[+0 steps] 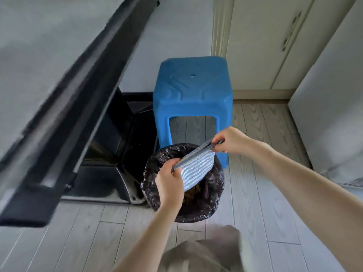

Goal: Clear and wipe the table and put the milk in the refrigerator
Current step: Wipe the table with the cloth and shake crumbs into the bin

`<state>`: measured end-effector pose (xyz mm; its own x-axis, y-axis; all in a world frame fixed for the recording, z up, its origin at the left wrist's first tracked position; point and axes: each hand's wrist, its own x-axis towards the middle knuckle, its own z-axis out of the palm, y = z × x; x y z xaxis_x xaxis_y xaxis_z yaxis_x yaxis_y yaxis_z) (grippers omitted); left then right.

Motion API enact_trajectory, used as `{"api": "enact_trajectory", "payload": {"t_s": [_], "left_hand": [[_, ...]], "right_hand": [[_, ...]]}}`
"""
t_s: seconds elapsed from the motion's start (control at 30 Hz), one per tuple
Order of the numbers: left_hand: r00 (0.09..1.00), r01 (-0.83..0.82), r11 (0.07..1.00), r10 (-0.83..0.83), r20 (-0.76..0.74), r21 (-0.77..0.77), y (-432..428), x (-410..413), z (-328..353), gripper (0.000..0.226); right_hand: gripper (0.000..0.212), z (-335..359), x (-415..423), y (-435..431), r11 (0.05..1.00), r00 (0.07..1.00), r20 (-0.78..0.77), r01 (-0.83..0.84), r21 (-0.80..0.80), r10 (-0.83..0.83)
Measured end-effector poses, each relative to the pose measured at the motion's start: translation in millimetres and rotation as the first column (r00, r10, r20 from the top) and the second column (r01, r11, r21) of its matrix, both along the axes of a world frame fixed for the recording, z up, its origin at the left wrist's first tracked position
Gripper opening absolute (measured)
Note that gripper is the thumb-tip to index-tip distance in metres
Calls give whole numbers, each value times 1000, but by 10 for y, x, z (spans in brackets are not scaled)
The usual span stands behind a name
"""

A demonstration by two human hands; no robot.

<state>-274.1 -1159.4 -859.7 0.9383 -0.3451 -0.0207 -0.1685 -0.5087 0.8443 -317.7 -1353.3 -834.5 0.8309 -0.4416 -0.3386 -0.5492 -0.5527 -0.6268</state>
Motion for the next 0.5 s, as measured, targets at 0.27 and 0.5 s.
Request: {"api": "enact_trajectory", "payload": {"t_s": [0.27, 0.5], "left_hand": [[996, -29, 999, 31, -81, 25, -84, -308, 1415, 30], [994, -29, 1000, 27, -108, -11, -128, -322, 2552, 26]], "right_hand": [[22, 1505, -177, -73, 1000, 998, -54, -23, 2, 23], [24, 2754, -30, -147, 999, 997, -67, -39, -35, 36]]}}
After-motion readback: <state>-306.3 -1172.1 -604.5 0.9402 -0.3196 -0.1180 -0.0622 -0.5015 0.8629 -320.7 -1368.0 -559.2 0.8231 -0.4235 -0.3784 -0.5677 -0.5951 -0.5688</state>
